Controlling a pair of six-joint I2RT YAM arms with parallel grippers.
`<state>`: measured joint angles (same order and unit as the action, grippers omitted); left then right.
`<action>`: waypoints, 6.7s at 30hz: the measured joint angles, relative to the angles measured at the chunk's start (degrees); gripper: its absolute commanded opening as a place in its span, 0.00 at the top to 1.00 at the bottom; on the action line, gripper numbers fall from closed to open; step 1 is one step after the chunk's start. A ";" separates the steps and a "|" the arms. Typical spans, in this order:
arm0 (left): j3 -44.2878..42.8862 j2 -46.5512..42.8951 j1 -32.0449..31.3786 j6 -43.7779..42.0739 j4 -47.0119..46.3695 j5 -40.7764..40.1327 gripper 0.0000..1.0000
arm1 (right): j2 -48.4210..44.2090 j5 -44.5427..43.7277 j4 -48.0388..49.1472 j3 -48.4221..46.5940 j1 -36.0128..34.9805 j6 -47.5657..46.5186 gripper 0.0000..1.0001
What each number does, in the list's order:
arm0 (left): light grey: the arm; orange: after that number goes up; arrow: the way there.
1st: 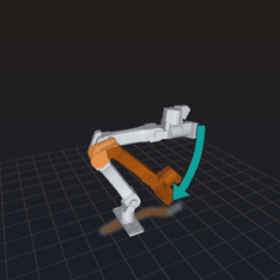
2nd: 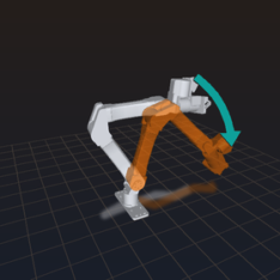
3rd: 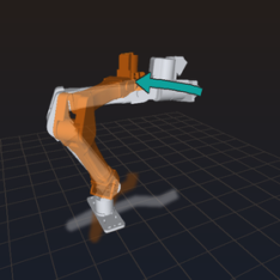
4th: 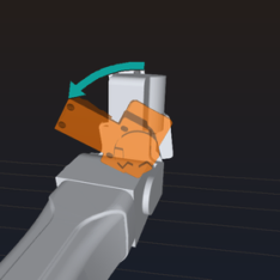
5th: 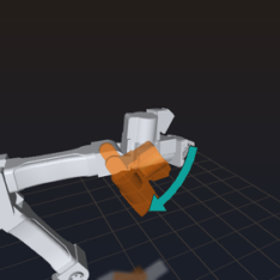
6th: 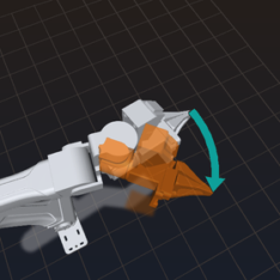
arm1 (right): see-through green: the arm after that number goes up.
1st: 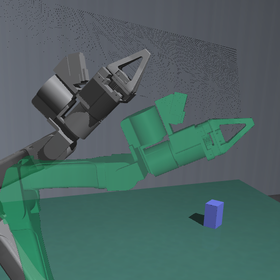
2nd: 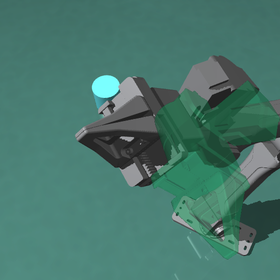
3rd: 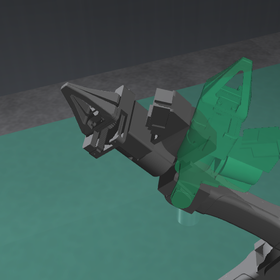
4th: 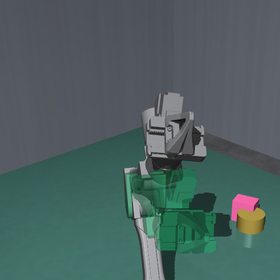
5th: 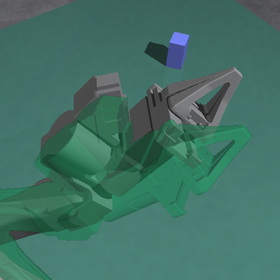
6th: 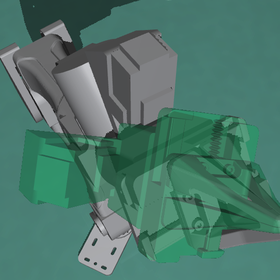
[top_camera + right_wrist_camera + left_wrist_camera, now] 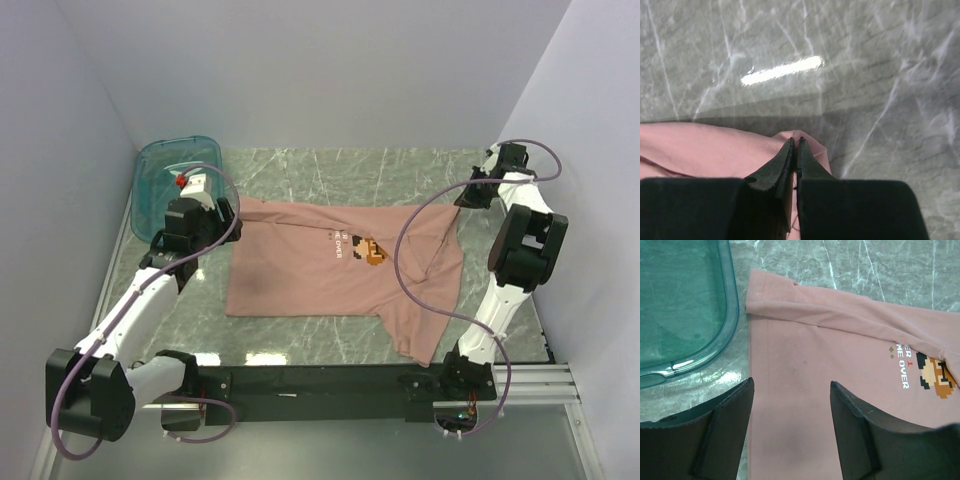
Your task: Fold and stack the t-shirts
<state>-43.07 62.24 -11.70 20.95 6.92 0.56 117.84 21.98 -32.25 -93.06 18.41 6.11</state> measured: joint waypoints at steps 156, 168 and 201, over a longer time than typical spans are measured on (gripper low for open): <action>1.38 8.66 -26.84 14.43 18.53 3.04 0.47 | -39.23 12.90 -38.03 36.61 -3.06 -75.47 0.46; 7.54 12.04 -29.94 45.62 23.26 -5.92 0.48 | -48.81 11.50 -34.99 48.35 -15.39 -82.47 0.46; 3.74 17.22 -27.45 60.89 26.69 -15.50 1.00 | -56.74 7.30 -37.27 51.49 -15.56 -89.22 0.46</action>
<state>-39.33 79.46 -39.16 81.84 33.61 -14.94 61.10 29.28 -69.52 -41.56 2.85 -83.11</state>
